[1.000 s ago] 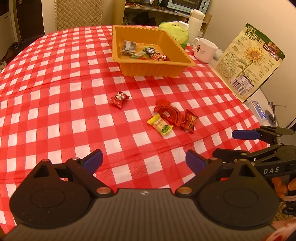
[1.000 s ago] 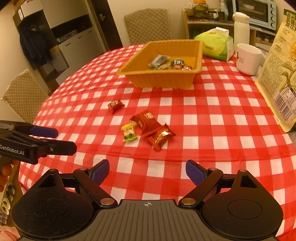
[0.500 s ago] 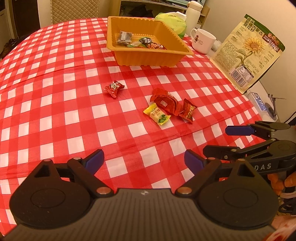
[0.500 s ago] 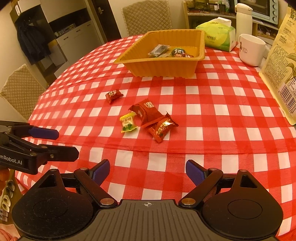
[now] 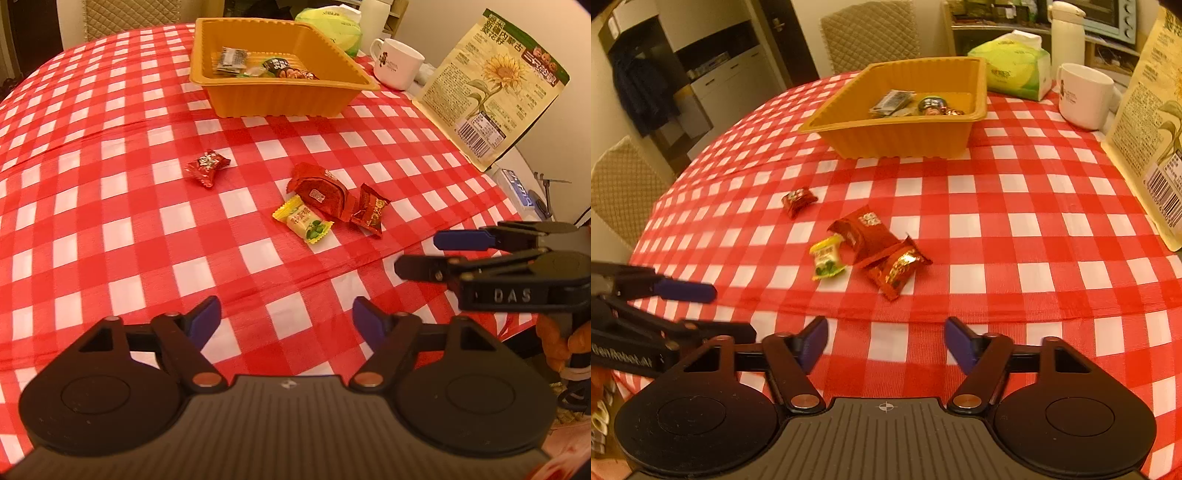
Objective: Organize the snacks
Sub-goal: 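Move both grippers back toward the remaining candies on the tablecloth, then grasp a red-wrapped candy with the right gripper while the left grasps the yellow candy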
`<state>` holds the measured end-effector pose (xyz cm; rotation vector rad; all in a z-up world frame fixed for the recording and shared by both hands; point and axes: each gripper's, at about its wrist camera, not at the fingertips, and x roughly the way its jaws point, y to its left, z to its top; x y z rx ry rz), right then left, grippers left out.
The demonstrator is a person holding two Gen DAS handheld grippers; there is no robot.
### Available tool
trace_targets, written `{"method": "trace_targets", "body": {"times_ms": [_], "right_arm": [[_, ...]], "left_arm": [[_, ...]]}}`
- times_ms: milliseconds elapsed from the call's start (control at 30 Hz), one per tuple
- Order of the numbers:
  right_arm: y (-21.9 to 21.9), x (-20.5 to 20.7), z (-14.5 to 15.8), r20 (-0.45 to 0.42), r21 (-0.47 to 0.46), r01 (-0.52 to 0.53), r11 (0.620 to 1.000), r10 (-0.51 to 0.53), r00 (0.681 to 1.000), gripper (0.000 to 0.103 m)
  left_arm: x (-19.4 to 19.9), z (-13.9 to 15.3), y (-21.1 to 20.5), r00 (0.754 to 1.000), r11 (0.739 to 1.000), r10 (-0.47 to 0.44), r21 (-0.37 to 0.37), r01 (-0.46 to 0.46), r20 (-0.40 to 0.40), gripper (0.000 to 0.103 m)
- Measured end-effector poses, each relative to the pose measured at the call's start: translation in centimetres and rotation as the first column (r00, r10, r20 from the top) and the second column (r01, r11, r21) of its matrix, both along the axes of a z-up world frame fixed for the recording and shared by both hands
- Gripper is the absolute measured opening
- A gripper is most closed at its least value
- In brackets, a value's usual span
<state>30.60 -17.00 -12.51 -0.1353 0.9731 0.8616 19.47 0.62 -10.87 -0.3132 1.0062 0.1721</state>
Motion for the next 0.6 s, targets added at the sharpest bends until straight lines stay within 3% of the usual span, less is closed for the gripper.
{"method": "trace_targets", "body": {"times_ms": [300, 600], "right_arm": [[0.9, 2.0, -0.4, -0.029, 0.034, 0.049, 0.998, -0.048, 0.998, 0.045], [1.4, 3.1, -0.7, -0.05, 0.033, 0.083, 0.996, -0.082, 0.995, 0.044]], "left_arm": [[2.2, -0.5, 0.7, 1.0, 1.0, 0.007, 0.01, -0.007, 0.008, 0.056], [5.1, -1.6, 0.2, 1.0, 1.0, -0.018, 0.02, 0.018, 0.016, 0.051]]}}
